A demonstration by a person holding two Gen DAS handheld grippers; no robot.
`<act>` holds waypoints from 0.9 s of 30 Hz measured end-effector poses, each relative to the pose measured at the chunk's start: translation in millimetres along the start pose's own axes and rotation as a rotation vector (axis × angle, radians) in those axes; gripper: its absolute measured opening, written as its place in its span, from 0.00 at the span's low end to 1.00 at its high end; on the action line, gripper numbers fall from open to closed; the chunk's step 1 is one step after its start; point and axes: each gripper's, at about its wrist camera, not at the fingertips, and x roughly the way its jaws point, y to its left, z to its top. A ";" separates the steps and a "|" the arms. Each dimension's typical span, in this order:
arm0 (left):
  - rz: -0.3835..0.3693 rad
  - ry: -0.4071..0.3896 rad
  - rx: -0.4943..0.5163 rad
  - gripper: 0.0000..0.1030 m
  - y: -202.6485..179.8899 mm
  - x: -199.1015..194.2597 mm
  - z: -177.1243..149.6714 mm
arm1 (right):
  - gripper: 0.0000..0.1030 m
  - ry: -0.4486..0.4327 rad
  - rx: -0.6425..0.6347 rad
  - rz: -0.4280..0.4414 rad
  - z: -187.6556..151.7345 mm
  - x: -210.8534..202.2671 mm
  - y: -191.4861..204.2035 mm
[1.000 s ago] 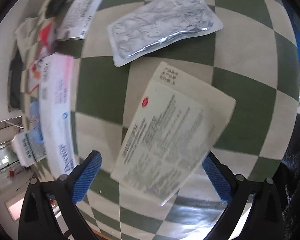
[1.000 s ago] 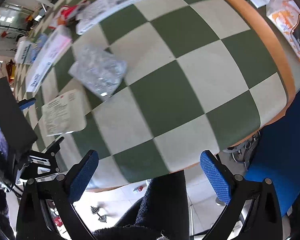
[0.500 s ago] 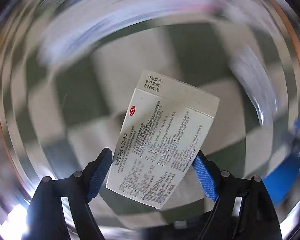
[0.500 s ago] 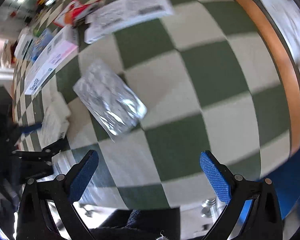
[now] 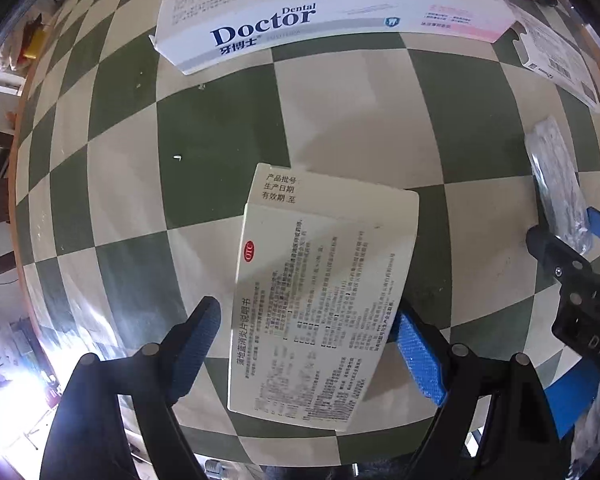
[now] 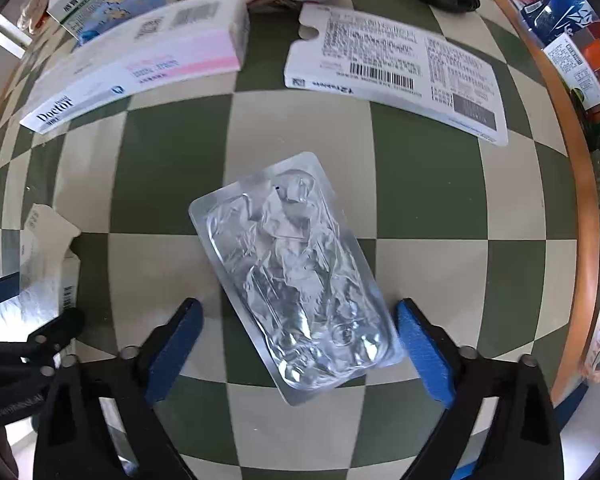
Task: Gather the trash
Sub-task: 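Grasp the foil blister pack with the right tool while the left tool grasps the leaflet, then carry the blister pack and leaflet to the bin and release both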
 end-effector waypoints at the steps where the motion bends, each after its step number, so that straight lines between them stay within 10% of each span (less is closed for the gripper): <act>1: 0.000 -0.005 -0.003 0.84 -6.9 -2.2 -9.2 | 0.79 -0.010 -0.001 0.000 -1.4 -2.2 5.2; 3: -0.018 -0.014 -0.010 0.76 -9.0 -4.0 -14.2 | 0.66 -0.047 -0.006 -0.003 -7.4 -10.4 14.9; 27: -0.049 -0.223 -0.117 0.71 6.6 -75.7 -93.8 | 0.65 -0.123 0.064 0.145 -51.2 -70.5 -0.3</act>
